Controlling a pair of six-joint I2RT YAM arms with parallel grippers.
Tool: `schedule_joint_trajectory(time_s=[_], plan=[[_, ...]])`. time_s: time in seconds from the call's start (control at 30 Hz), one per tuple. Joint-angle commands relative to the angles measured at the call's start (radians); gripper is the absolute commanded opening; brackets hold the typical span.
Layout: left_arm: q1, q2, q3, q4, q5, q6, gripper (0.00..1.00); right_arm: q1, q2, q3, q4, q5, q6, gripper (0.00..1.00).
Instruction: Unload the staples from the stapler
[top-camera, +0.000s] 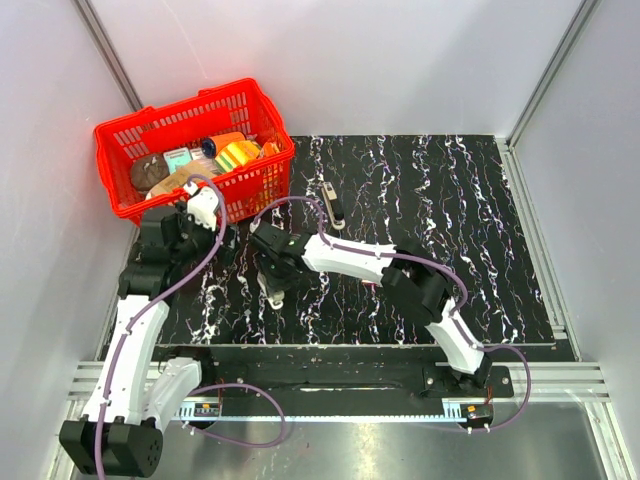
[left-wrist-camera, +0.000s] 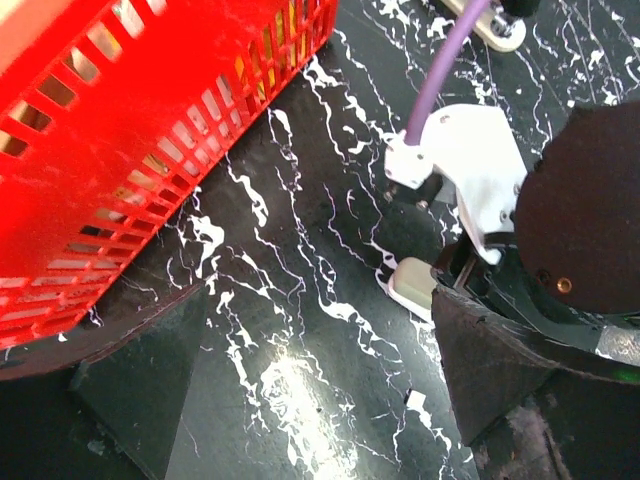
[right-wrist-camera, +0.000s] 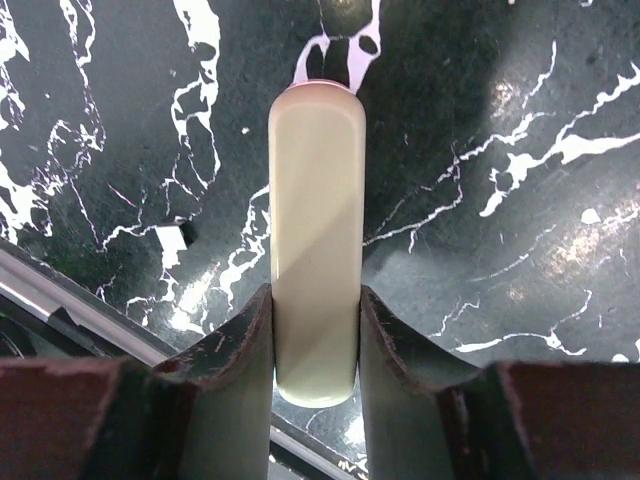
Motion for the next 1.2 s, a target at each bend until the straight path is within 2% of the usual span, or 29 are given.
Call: schedule_joint_trajectory(time_s=[0.0,0.03,0.1,0.23,0.3,0.43,0.6,0.73,0.9,1.03,1.17], plan=[[0.005,-0.023,-0.034,0.053,-0.017,0.019,0.99,0.009,0.029,0.086,-0.032,0.029,0.009,0.39],[0.005,-0.026,-0.040,0.053,-0.015,0.022,0.99,0.011,0.025,0.093,-0.033,0.039,0.009,0.49],[0.005,-0.033,-0.046,0.059,-0.014,0.026,0.99,0.009,0.008,0.098,-0.038,0.070,0.006,0.63],[0.005,-0.036,-0.048,0.063,-0.002,0.031,0.99,0.009,-0.041,0.110,-0.062,0.105,-0.028,0.82],[0.005,-0.030,-0.045,0.063,0.009,0.033,0.99,0.008,-0.069,0.126,-0.088,0.124,-0.046,0.87],[0.003,-0.020,-0.039,0.059,0.026,0.028,0.99,-0.043,-0.144,0.130,-0.113,0.170,-0.089,0.86],[0.003,-0.010,-0.025,0.053,0.041,0.028,0.99,-0.217,-0.227,0.115,-0.107,0.216,-0.167,0.83],[-0.006,0.006,-0.017,0.053,0.055,0.010,0.99,-0.355,-0.172,0.172,-0.104,0.295,-0.262,0.82],[-0.049,0.020,-0.023,0.037,0.025,0.035,0.99,-0.449,-0.058,0.212,-0.024,0.306,-0.347,0.82],[-0.069,0.014,-0.045,0.036,0.003,0.066,0.99,-0.472,-0.018,0.216,0.060,0.213,-0.365,0.82],[-0.072,0.019,-0.052,0.036,-0.008,0.083,0.98,-0.477,0.032,0.262,0.060,0.144,-0.362,0.82]])
